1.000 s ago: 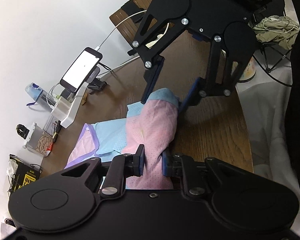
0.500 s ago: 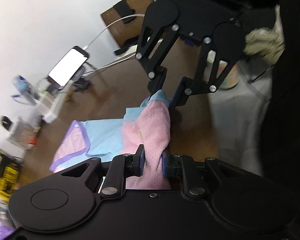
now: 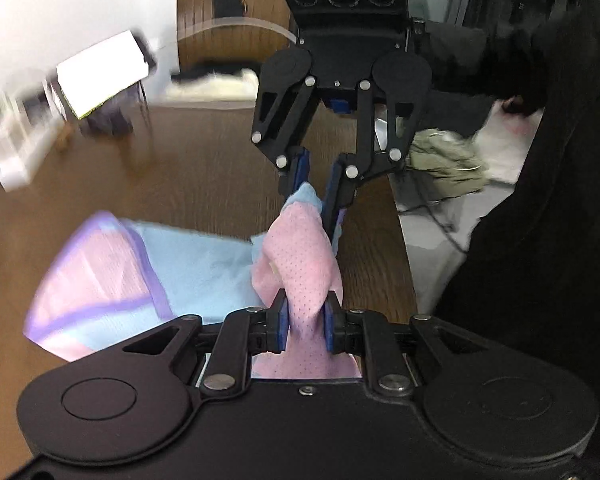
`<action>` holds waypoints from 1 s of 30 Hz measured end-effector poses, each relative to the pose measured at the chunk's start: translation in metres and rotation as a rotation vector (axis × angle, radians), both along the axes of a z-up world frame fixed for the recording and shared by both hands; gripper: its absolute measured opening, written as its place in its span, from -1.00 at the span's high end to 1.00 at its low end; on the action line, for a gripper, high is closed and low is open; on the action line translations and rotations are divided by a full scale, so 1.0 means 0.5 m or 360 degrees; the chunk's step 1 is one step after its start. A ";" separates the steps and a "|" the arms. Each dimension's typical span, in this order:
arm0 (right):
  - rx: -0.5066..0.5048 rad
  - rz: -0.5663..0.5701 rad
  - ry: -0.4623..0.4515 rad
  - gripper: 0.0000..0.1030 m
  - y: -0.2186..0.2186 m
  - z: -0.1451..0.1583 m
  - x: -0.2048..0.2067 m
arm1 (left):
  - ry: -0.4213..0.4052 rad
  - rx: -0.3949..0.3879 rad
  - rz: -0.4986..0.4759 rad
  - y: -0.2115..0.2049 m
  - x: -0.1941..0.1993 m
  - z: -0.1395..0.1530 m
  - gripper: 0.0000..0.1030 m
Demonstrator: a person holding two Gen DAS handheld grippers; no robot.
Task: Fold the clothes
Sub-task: 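Lift the garment end with both grippers and fold it over onto the rest, then open both grippers and release the folded garment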
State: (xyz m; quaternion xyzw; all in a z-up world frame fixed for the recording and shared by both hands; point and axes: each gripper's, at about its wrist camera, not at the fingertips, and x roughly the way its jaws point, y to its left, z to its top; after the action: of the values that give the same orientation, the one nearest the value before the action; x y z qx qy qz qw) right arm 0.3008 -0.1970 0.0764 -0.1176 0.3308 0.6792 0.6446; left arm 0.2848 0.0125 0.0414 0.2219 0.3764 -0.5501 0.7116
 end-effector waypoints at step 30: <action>-0.0288 -0.0137 -0.1610 -0.46 0.049 -0.083 -0.204 | -0.0982 0.0242 0.0132 -0.030 -0.153 -0.111 -0.45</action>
State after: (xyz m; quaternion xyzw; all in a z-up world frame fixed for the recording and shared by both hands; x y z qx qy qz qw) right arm 0.1989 -0.1728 0.0347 -0.4729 0.0395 0.4787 0.7386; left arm 0.2082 -0.0023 -0.0141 0.4151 0.1917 -0.3977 0.7955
